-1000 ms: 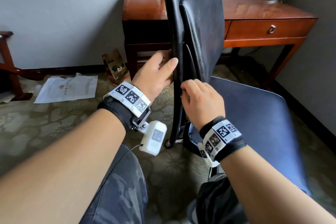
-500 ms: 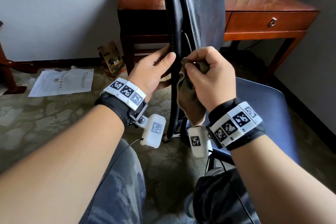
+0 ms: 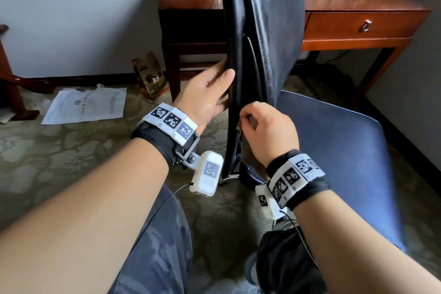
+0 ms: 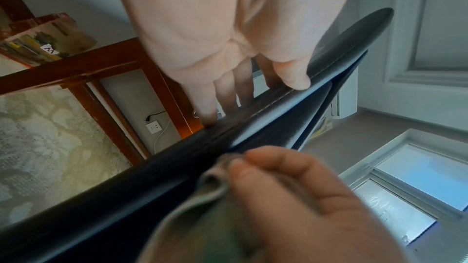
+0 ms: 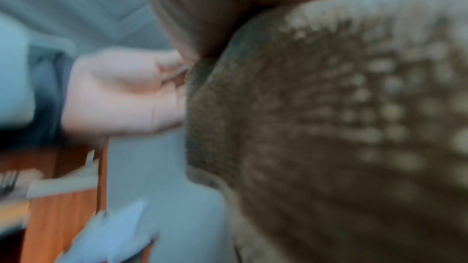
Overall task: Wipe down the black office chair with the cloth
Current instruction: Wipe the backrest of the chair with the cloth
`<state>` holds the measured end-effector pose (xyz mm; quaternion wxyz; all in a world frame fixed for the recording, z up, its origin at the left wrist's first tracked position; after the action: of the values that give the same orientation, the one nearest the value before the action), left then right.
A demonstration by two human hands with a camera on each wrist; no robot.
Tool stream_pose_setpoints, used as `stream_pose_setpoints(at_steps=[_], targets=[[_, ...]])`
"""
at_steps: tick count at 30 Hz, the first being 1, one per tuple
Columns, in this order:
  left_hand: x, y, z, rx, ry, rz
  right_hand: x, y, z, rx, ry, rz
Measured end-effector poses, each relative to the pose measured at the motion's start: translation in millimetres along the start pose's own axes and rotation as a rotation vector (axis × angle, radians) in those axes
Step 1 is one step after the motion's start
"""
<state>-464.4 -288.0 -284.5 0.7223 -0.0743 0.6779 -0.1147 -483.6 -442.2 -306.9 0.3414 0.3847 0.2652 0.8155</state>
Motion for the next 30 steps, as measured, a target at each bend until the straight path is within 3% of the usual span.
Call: stream_pose_setpoints(at_steps=[3,5,10,20,26,27,30], targets=[[11,1,0,-0.039,-0.003,-0.030,-1,33,8,-0.199,-0.145,0.241],[20,4,0,-0.072,0.015,-0.058,8,46,12,-0.278,-0.099,0.270],[33,11,3,-0.100,0.047,-0.102,15,12,11,-0.128,0.045,0.011],[45,16,5,-0.041,-0.039,-0.059,-2,-24,-10,-0.149,-0.027,0.015],[70,22,-4,-0.057,0.000,0.085,-25,-48,-28,0.151,-0.147,-0.066],[73,24,-4,-0.073,-0.001,0.089,-26,-43,-30,0.117,-0.172,-0.026],[81,29,-1,-0.117,-0.019,0.130,-15,-12,-20,-0.166,-0.148,0.115]])
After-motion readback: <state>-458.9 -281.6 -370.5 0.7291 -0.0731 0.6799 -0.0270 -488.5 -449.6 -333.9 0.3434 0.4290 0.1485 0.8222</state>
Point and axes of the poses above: each hand's wrist, its own z-axis towards the middle knuckle, its own y-axis out of the back of the hand, x = y × z, the point moved 5 cm from there along z, towards the middle knuckle, and after that the axes turned 1 degree about -y, right-handed, at the moved point
